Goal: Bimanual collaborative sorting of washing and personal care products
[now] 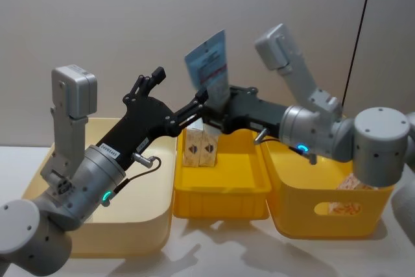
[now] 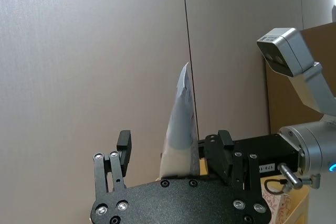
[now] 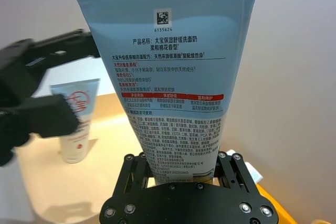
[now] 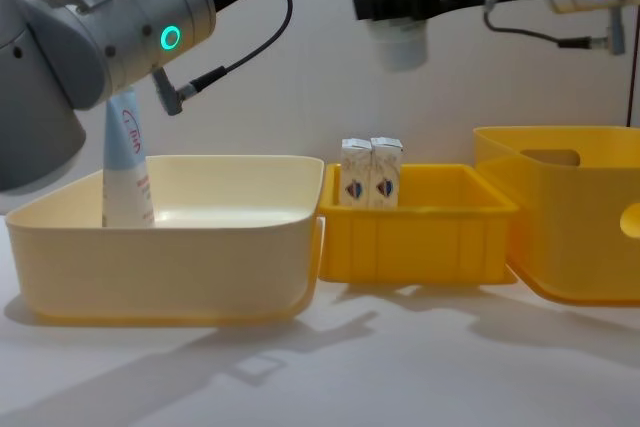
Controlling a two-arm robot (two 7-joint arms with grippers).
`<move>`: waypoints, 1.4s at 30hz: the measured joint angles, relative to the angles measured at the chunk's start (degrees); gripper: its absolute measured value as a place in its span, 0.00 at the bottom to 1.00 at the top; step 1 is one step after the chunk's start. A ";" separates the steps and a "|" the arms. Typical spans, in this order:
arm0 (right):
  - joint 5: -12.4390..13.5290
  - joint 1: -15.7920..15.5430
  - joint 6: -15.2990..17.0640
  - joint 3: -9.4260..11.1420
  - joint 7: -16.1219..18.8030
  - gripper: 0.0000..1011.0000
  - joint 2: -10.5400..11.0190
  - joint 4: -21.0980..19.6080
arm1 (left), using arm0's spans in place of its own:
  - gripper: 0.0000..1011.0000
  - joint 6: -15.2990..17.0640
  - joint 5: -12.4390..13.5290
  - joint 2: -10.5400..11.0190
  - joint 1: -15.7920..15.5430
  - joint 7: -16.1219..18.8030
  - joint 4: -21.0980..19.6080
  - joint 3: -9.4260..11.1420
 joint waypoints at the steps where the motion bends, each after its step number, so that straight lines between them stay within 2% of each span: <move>1: 0.04 -0.10 0.12 0.34 -0.66 0.53 0.20 -0.05 | 0.99 0.00 0.00 0.00 0.00 0.00 0.00 0.00; 17: -0.15 -1.66 2.10 5.24 -8.59 0.53 2.60 -1.53 | 0.99 -0.01 0.00 0.00 0.00 0.00 0.00 0.00; 27: -0.94 -3.03 4.19 9.02 -14.46 0.53 3.93 -1.99 | 0.99 -0.01 0.00 0.00 0.00 0.00 0.00 0.00; 33: -1.35 -3.40 6.30 10.84 -17.82 0.53 4.12 -0.92 | 0.99 -0.01 0.00 0.00 0.00 0.00 0.00 0.00; 42: -1.56 -2.89 10.22 12.05 -19.99 0.53 3.68 2.06 | 0.99 -0.01 0.00 0.00 0.00 0.00 0.00 0.00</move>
